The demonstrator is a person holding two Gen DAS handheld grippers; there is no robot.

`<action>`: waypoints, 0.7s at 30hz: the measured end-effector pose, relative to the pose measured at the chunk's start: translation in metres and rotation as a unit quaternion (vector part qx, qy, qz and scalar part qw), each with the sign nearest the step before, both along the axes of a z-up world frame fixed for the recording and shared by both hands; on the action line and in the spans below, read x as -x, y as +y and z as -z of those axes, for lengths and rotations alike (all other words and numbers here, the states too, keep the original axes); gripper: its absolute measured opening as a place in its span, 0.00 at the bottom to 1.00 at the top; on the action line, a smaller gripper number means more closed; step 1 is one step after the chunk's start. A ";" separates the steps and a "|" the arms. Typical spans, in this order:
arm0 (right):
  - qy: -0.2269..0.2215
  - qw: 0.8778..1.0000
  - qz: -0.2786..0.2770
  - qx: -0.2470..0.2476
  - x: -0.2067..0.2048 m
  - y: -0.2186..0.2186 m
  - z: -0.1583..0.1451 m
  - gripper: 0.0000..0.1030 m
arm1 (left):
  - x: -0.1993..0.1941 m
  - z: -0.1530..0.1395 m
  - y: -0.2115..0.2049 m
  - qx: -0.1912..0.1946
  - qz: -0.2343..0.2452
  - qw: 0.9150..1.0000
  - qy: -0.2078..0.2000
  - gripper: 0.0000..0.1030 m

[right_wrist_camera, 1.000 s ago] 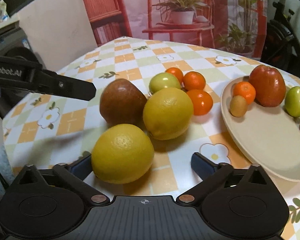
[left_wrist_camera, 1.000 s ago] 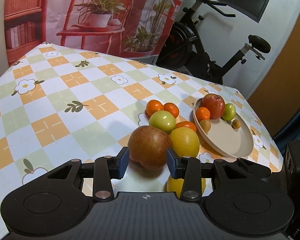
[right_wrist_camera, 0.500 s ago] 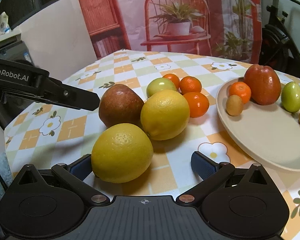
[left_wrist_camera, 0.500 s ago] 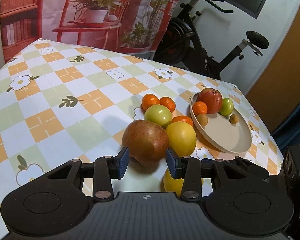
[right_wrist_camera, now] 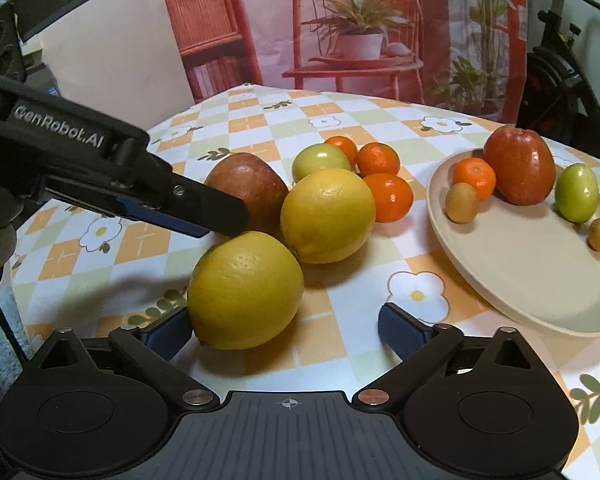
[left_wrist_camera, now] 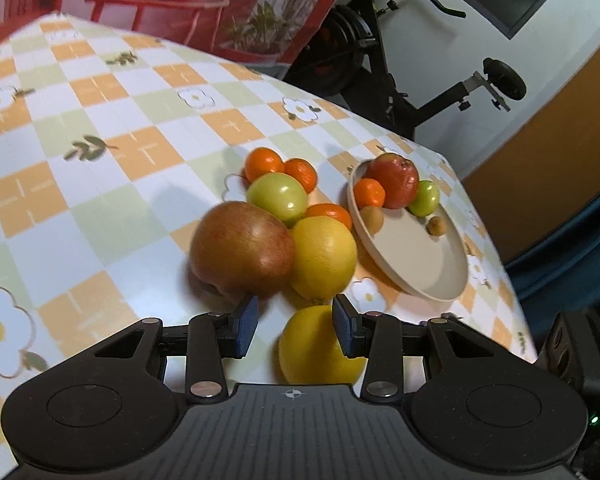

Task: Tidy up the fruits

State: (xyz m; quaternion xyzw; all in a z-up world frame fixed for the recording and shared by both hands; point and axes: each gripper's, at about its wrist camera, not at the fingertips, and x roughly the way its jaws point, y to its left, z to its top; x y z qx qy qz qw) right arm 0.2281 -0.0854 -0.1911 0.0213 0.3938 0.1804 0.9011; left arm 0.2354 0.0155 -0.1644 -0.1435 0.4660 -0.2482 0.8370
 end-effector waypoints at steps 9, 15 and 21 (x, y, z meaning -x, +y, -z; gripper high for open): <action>0.002 1.000 -0.005 -0.007 0.011 -0.006 -0.003 0.76 | -0.001 0.007 -0.017 0.025 0.034 0.999 0.024 0.41; 0.006 1.000 -0.009 -0.021 0.017 -0.011 -0.006 0.65 | 0.003 0.010 -0.026 0.028 0.047 0.998 0.028 0.41; 0.009 0.999 -0.011 -0.031 0.021 -0.012 -0.007 0.58 | 0.004 0.010 -0.027 0.026 0.047 0.998 0.025 0.41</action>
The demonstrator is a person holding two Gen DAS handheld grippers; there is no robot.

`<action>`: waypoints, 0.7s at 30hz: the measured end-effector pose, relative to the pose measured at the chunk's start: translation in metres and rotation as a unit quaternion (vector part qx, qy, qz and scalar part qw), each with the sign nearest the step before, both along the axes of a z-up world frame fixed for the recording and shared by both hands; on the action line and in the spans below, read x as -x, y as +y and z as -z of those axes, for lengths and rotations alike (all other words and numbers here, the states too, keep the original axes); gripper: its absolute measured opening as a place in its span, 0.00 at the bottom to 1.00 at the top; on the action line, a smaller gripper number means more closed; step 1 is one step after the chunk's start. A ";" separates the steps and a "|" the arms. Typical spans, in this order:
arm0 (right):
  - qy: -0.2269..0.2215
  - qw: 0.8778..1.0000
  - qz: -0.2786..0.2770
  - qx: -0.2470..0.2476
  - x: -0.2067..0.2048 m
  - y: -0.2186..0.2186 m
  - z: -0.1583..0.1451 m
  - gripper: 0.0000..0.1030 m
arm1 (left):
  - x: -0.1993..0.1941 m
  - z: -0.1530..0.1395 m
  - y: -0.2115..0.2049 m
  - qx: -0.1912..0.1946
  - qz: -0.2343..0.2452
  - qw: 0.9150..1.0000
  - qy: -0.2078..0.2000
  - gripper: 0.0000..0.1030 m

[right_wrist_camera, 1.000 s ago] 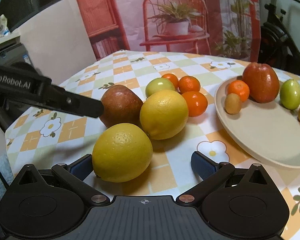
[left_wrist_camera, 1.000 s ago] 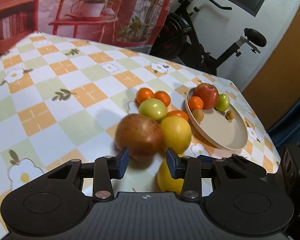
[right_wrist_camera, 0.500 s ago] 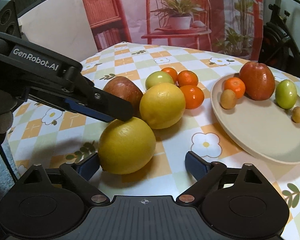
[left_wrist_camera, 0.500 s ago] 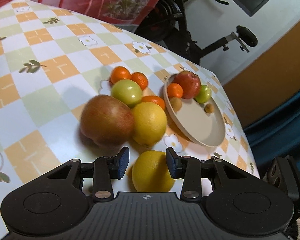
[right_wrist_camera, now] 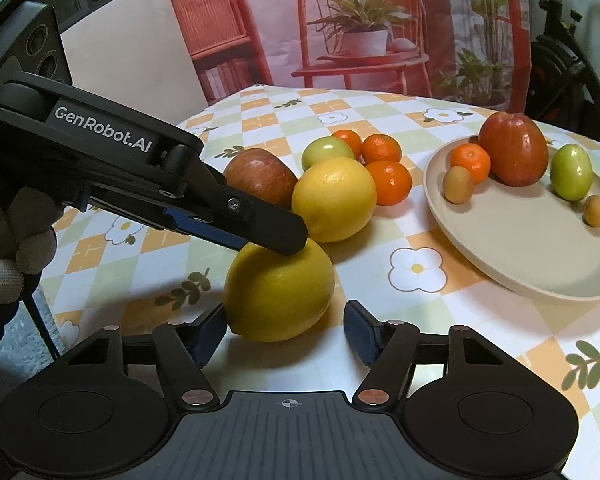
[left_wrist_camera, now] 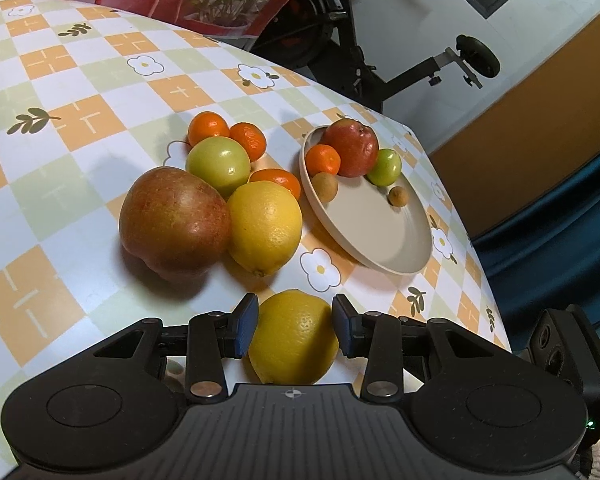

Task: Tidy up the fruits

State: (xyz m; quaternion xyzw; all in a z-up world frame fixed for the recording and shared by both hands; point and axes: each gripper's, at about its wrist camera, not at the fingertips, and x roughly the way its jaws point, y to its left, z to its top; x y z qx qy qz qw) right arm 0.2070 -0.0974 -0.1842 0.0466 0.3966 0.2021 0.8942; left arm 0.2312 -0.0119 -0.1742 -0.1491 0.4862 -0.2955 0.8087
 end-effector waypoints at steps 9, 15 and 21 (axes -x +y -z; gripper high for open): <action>-0.002 1.000 -0.002 -0.014 0.002 -0.001 0.000 0.50 | 0.002 0.000 -0.002 -0.006 0.000 1.000 -0.008 0.42; -0.007 1.000 0.007 -0.017 0.004 -0.006 -0.001 0.50 | 0.001 -0.003 -0.009 -0.013 0.009 1.000 -0.013 0.41; -0.026 0.999 0.030 -0.023 0.005 -0.023 -0.007 0.50 | -0.004 -0.014 -0.030 -0.017 0.027 0.999 -0.032 0.41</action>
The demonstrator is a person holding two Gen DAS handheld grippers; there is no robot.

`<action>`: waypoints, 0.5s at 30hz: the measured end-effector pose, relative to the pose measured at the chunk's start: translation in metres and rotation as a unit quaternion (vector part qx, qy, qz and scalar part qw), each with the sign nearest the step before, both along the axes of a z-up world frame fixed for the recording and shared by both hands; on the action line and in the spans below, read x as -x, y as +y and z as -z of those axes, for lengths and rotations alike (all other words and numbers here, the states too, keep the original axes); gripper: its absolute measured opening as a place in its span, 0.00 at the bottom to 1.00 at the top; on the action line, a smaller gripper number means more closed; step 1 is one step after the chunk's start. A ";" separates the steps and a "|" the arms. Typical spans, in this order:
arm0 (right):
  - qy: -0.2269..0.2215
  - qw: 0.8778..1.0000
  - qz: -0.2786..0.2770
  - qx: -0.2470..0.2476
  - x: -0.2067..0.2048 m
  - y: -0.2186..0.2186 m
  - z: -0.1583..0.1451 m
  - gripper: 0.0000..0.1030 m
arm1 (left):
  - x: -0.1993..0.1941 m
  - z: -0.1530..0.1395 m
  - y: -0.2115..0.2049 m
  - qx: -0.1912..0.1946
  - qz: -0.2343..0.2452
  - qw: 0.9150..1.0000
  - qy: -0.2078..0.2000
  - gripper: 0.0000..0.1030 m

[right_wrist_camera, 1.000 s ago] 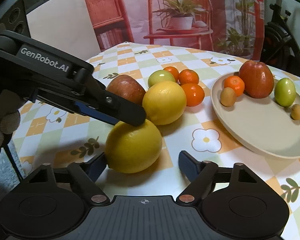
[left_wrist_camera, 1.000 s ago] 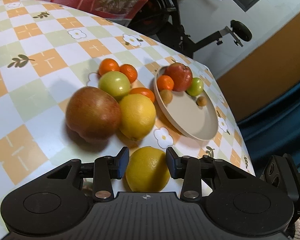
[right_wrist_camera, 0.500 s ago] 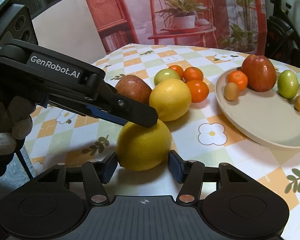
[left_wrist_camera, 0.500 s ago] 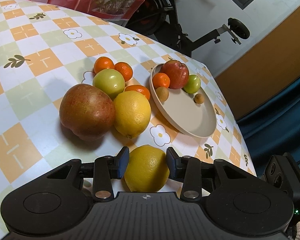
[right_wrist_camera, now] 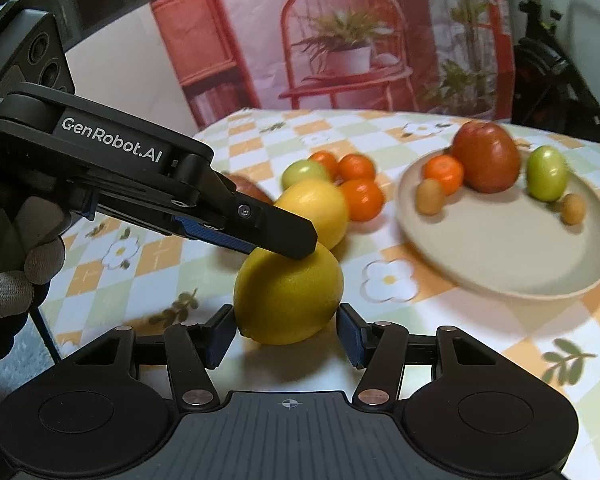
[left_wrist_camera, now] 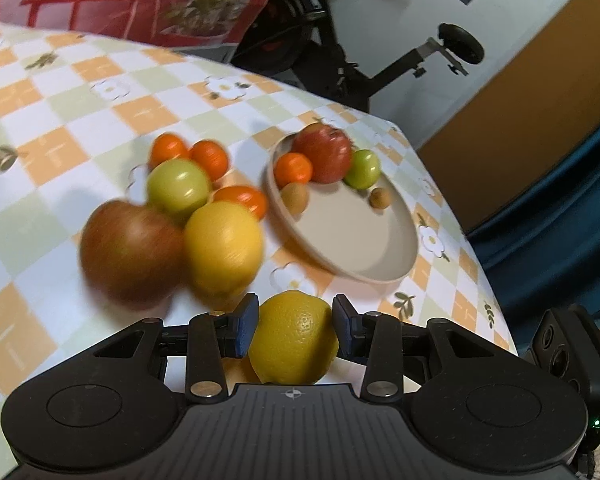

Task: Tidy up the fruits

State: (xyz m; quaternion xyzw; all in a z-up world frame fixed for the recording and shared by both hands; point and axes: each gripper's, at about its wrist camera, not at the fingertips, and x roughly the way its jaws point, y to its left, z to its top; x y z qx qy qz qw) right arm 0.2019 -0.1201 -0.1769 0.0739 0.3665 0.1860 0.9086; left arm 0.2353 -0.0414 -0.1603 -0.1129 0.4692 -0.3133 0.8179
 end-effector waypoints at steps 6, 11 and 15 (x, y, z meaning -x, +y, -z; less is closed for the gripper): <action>-0.025 0.999 0.020 0.002 -0.004 -0.024 -0.015 0.50 | -0.009 -0.019 -0.026 0.002 0.018 1.000 -0.025 0.41; -0.052 0.998 0.028 0.016 -0.014 -0.042 -0.036 0.50 | -0.021 -0.041 -0.043 0.012 0.025 0.998 -0.047 0.41; -0.076 0.996 0.035 0.023 -0.025 -0.055 -0.056 0.50 | -0.033 -0.062 -0.057 0.021 0.031 0.997 -0.068 0.41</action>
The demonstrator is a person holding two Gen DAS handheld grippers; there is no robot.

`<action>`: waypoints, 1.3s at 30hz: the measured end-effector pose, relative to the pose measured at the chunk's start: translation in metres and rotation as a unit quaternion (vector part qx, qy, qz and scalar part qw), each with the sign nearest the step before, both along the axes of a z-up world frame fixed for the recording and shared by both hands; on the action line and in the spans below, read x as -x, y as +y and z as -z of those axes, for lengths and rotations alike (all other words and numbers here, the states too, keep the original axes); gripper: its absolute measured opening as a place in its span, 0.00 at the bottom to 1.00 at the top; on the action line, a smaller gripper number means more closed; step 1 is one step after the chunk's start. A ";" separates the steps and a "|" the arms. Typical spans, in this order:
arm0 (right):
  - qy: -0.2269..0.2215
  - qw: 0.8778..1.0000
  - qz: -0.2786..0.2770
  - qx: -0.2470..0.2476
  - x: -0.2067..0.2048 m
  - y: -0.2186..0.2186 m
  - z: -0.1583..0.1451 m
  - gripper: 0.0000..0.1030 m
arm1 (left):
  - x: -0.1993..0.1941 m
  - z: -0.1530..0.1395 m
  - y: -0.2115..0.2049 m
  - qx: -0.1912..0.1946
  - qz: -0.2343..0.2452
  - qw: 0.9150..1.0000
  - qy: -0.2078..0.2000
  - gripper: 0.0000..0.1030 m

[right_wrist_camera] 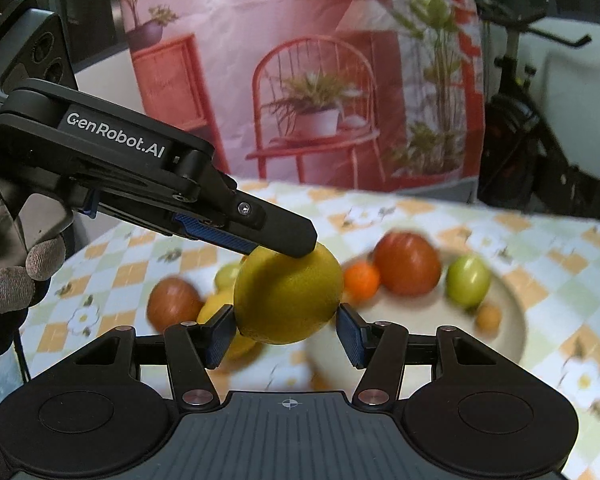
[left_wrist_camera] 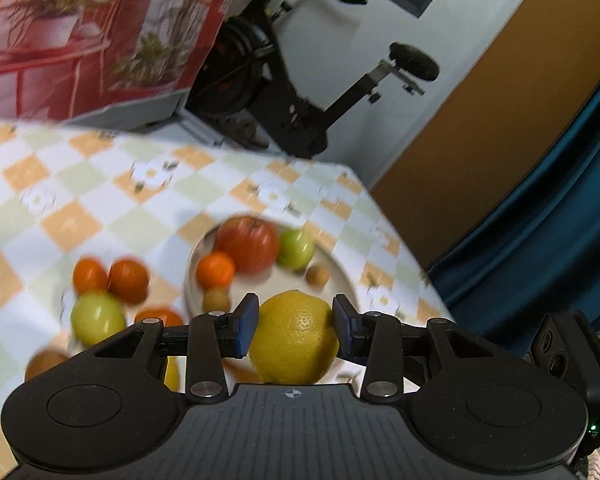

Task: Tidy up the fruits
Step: 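Carry the lemon onto the plate and open both tools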

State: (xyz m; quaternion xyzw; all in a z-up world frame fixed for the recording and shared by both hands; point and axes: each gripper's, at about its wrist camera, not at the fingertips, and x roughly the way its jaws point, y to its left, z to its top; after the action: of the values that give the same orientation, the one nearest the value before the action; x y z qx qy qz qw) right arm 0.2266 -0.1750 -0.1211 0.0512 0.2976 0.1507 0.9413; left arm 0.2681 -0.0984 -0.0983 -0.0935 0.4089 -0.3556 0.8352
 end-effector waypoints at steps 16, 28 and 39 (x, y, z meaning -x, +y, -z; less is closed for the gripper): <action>0.052 0.997 0.048 -0.025 -0.033 -0.047 0.033 0.50 | -0.051 0.035 -0.065 -0.046 0.036 0.997 0.045 0.40; 0.087 0.991 0.090 -0.037 -0.056 -0.080 0.064 0.50 | -0.075 0.058 -0.105 -0.079 0.045 0.994 0.066 0.40; 0.082 0.990 0.104 -0.042 -0.062 -0.086 0.062 0.50 | -0.080 0.051 -0.106 -0.080 0.033 0.995 0.053 0.38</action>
State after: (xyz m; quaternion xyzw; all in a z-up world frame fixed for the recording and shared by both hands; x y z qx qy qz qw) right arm 0.2883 -0.2606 -0.1827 0.1340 0.3606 0.0593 0.9212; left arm 0.3481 -0.2047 -0.1498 -0.0317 0.4830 -0.3435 0.8048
